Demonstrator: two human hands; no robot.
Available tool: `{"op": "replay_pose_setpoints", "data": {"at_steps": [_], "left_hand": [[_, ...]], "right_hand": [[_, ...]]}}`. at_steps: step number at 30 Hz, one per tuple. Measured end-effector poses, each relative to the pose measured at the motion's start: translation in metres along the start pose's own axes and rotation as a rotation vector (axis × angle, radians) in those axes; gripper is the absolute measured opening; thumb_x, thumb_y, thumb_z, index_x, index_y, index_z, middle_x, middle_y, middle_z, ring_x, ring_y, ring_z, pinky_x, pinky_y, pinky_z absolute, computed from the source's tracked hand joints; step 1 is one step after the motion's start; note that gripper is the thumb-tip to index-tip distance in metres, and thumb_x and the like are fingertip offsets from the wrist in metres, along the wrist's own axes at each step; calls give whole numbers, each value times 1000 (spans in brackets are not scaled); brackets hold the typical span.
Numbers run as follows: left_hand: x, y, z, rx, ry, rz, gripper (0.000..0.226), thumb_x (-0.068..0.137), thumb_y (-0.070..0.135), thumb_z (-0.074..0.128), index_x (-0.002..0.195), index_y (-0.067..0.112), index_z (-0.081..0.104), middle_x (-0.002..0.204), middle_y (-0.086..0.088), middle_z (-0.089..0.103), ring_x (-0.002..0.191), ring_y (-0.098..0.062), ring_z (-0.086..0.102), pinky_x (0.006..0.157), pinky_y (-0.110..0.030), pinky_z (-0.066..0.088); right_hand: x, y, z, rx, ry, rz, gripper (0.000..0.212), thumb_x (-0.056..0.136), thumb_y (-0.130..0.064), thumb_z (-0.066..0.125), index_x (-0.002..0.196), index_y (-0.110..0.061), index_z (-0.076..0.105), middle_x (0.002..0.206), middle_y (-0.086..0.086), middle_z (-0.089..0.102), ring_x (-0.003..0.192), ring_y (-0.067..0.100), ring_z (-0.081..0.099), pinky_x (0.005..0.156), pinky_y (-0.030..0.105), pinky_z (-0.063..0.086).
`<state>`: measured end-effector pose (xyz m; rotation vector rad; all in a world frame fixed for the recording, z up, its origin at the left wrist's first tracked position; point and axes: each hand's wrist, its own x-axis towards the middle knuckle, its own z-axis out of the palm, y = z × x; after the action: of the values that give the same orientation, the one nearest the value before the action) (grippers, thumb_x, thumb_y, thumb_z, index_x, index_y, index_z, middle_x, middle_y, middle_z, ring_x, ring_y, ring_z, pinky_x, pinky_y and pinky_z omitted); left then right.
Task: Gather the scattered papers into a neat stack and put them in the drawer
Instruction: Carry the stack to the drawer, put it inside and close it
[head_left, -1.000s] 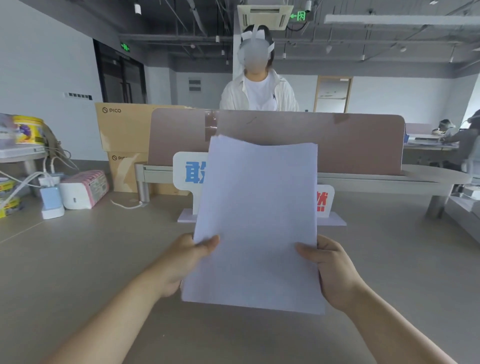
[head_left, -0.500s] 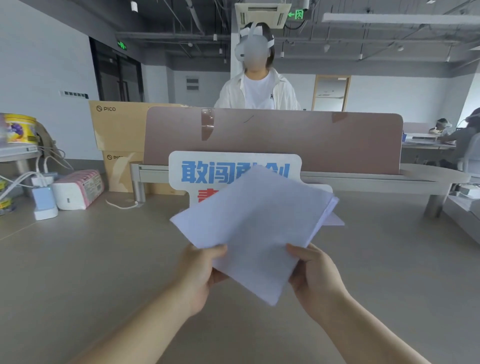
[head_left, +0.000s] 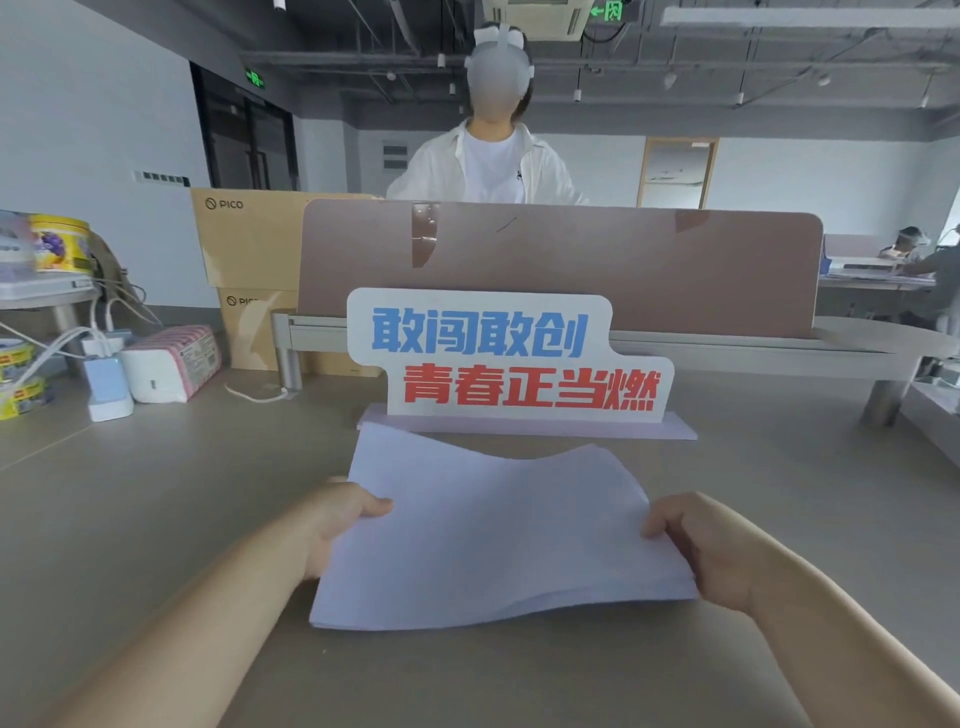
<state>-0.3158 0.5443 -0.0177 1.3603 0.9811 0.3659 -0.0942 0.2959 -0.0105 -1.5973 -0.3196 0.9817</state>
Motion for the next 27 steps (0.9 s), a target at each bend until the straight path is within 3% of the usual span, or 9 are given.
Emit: {"op": "replay_pose_setpoints", "data": {"at_steps": [6,8,11,14,19,20,23,24,27], "left_hand": [[-3,1,-5,-74,-9,247,24,88,8,63,111,13,61,109,-10,70,95,-30,67,82,-44,52],[-8,6,0,-168,20,350,16,88,4,60,98,15,64,101,-9,71,85,-25,67,73,-37,51],[-20,17,3,-299,-8,518,23,85,4,62,105,14,65,102,-6,74,84,-23,71,69,-34,56],[-34,29,-2,-397,-146,642,37,70,22,73,106,14,68,102,-2,77,87,-20,75,66,-30,60],[-42,28,-1,-437,-248,580,80,27,43,94,99,15,73,93,-5,78,78,-20,76,58,-31,59],[-42,27,3,-412,-214,598,76,32,43,93,99,14,72,91,-4,79,76,-19,76,59,-31,59],[-45,30,11,-371,-95,662,28,71,26,76,96,13,71,88,-1,79,75,-20,75,66,-33,59],[-47,32,11,-368,-81,691,25,72,26,77,94,15,72,90,-1,79,78,-21,74,68,-34,58],[-48,32,6,-367,-143,752,59,39,49,91,90,21,77,94,1,79,83,-19,75,66,-32,59]], "right_hand": [[-1,0,0,68,-92,-88,26,87,-12,56,109,-5,67,96,16,77,82,33,73,69,37,56],[3,0,5,57,-22,-227,25,87,-8,58,110,-6,68,96,14,78,86,33,73,73,39,55],[-4,-8,9,45,50,-521,23,90,2,53,102,-5,71,95,14,78,78,28,74,66,36,57],[-17,-18,9,97,35,-677,25,91,0,52,105,-9,71,98,9,77,84,29,74,71,39,56],[-31,-25,7,227,4,-703,18,82,-11,59,95,-2,69,86,12,76,72,28,73,62,39,59],[-34,-26,8,236,-1,-702,18,82,-11,60,93,-1,70,85,13,76,71,29,73,61,38,59],[-39,-29,10,239,-14,-734,25,75,-16,63,92,0,70,84,13,77,70,29,73,60,38,59],[-41,-31,10,236,-19,-748,26,74,-17,63,92,-1,70,83,12,77,70,28,73,59,38,59],[-43,-33,8,239,-43,-767,29,73,-20,63,96,-3,69,86,10,77,72,28,73,59,37,58]]}}
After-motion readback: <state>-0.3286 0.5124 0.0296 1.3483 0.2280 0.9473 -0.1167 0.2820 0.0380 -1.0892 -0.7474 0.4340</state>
